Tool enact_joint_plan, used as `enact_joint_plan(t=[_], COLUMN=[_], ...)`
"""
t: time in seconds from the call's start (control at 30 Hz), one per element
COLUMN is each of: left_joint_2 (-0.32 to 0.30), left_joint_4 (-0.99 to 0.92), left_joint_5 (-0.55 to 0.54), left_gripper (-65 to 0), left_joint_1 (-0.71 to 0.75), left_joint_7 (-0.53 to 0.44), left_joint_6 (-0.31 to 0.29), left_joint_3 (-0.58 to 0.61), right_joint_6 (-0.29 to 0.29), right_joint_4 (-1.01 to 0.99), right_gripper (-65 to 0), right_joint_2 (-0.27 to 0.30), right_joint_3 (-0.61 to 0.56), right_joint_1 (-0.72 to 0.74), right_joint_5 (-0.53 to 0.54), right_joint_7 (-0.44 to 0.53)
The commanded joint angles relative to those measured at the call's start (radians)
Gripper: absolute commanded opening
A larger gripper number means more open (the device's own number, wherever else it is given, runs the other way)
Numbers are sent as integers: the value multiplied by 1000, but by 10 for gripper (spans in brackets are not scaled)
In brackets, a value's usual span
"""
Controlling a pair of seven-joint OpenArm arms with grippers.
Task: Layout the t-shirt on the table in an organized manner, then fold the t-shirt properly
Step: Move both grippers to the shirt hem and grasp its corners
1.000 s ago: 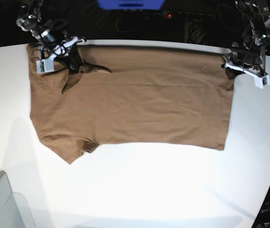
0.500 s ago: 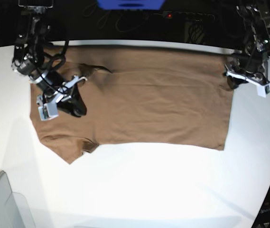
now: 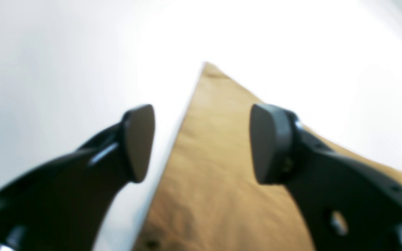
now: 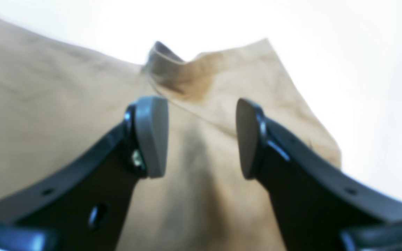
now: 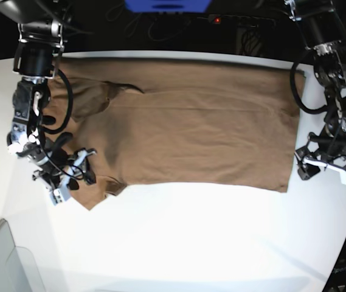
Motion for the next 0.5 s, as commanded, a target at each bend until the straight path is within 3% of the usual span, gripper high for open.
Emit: enact_joint_plan(t=[0.0,0.13,0.23,0.37,0.47], left_joint_2=[-20,-33,-33,-35,-47], left_joint_4=[-17,-149,-235,-307,-350], left_joint_5=[-17,-9,-9,-8,-8], left_gripper=[-183,-159,-159,-159,-159], left_joint_1=[-41,-136,-204,-256,-277], left_joint_7=[-21,-21,-21,-70,-112], left_joint_6=[-6,-6,-6,-6,-6], left_joint_3=[12,29,30,35,101], right_joint_6=[4,4,4,-83,-89], right_joint_4=[-22,-186,-347,-534,-637], right_gripper=[-335,-334,-333,-327,-301], right_joint_2=[10,10,10,25,36], right_joint_3=[3,3,3,-1,-3], right_joint_1=[54,172,271,364,398], right_joint_5=[9,-40,-78,-106,-109], right_joint_7=[41,100,199,320,383])
